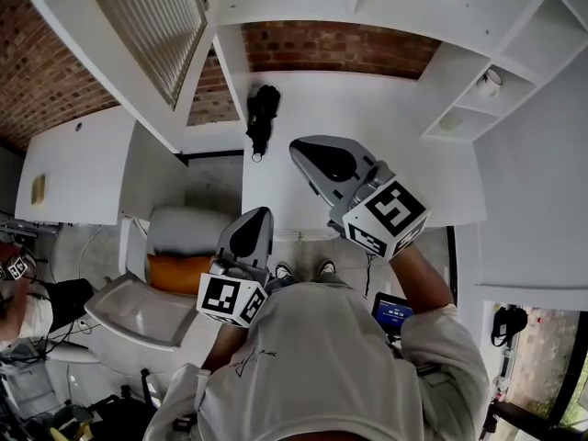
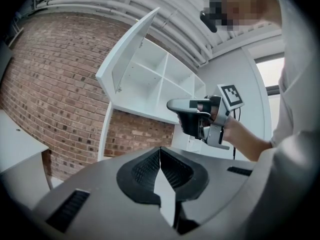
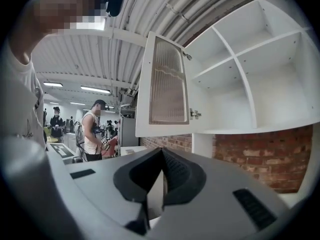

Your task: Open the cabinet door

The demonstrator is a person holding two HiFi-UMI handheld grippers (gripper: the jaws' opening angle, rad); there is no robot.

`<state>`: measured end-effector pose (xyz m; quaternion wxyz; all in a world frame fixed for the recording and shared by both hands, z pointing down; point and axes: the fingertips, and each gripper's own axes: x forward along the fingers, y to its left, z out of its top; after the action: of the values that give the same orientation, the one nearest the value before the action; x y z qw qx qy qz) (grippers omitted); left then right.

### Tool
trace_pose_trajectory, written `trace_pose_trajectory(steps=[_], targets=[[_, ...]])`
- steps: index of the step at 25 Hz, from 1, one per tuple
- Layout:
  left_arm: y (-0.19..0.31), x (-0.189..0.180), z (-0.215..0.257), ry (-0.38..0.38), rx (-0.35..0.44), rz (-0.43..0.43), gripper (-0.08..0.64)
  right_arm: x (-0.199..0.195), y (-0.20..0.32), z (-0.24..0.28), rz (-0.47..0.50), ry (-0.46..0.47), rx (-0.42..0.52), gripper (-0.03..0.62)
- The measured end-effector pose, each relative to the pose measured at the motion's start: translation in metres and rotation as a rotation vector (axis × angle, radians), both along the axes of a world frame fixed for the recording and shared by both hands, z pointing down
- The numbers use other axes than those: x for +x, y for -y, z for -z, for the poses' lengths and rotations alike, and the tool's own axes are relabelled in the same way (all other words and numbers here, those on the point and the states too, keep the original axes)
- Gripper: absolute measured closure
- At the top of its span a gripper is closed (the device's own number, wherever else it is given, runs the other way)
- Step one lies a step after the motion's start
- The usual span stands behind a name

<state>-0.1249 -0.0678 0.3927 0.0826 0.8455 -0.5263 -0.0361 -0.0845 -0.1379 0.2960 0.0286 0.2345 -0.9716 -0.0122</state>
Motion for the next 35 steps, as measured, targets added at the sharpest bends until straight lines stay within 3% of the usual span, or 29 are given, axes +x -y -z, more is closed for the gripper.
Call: trace_pose_trajectory(steps=[20,35], targets=[[0.009,0.045,0.009,0.013,0.016,-0.098,0.545,0.118,-0.015,-0.062,-0.276,-0.013,-0.184,0.566],[0.019,0.052,0.002,0.008,-0.005,-0.078,0.545,0.173,-0.036,-0.099,-0.428,0.008,-0.299,0.566]])
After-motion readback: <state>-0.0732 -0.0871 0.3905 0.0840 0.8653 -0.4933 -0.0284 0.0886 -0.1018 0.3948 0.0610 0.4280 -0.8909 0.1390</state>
